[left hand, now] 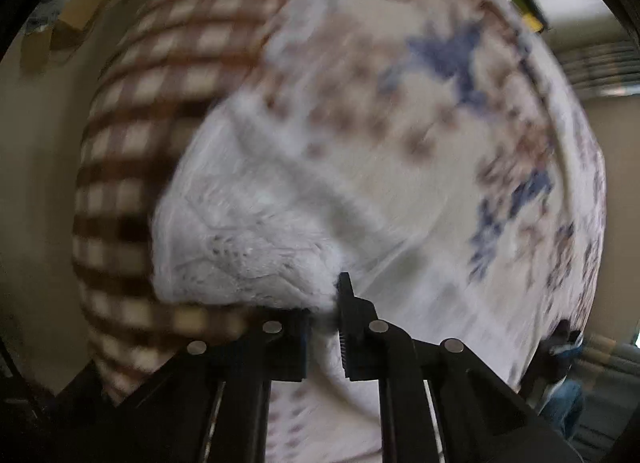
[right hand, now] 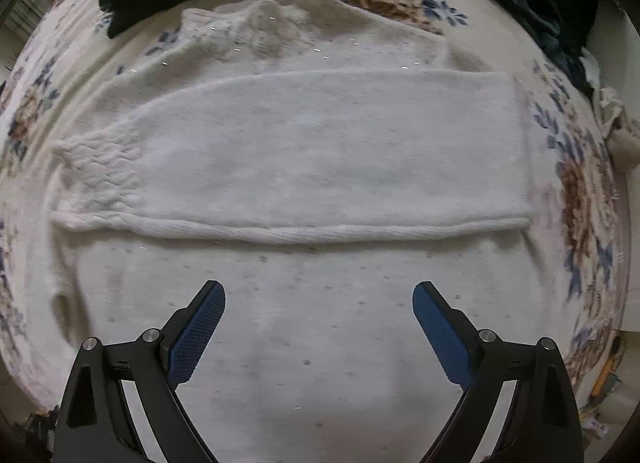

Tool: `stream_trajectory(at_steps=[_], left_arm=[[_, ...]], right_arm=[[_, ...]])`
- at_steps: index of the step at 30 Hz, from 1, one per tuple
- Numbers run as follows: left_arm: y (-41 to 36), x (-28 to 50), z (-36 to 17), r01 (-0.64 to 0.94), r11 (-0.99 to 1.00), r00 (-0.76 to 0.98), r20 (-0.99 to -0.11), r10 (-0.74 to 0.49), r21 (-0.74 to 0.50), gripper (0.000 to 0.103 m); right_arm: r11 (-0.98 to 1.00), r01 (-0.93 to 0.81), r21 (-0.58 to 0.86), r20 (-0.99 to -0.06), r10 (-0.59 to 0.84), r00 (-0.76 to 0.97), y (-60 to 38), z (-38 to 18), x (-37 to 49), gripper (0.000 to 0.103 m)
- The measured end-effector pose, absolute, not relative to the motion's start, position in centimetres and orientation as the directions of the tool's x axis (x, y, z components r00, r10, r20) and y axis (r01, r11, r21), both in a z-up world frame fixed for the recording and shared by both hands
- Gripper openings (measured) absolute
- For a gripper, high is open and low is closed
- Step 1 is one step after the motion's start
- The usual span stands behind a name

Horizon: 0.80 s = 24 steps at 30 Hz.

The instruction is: Fold small clothes

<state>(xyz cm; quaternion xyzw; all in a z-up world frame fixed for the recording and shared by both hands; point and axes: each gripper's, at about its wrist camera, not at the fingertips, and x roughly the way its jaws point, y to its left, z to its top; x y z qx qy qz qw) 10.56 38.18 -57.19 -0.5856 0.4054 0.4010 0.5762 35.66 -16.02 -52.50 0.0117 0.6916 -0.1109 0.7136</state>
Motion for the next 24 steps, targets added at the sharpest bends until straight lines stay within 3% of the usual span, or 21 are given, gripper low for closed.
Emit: stream_trajectory(at_steps=[5,9,14,19,24], left_arm=[[37.4,17.9,-51.0,-0.882,0.360,0.380,-0.911,0.158,-0.305,0.008],[32.1,24.8,-47.0,-0.720,0.661,0.454,-0.864,0.216,-0.213,0.008],[22.5,31.6,-45.3,-0.506,0.838,0.537,-0.835,0.121,-0.204,0.008],[8.6,37.7,-46.2,-0.232,0.936,0.563,-0.821,-0.093,-0.265,0.008],[-5.0,40.7,-48.8,-0.023,0.945,0.482,-0.832,-0.277,-0.328,0.008]], right_arm=[[0.949,0.139,-0.283,-0.955,-0.292,0.052,-17.1,-52.3,34.6,0.096],[0.949,0.172,-0.266,-0.959,-0.278,0.049,-19.1,-52.0,33.8,0.096],[0.920,0.348,-0.181,-0.982,-0.190,-0.009,-24.9,-52.5,31.7,0.096],[0.861,0.480,-0.168,-0.985,-0.163,-0.052,-31.4,-53.1,28.5,0.096],[0.781,0.601,-0.168,-0.986,-0.140,-0.094,-37.9,-52.9,24.9,0.096]])
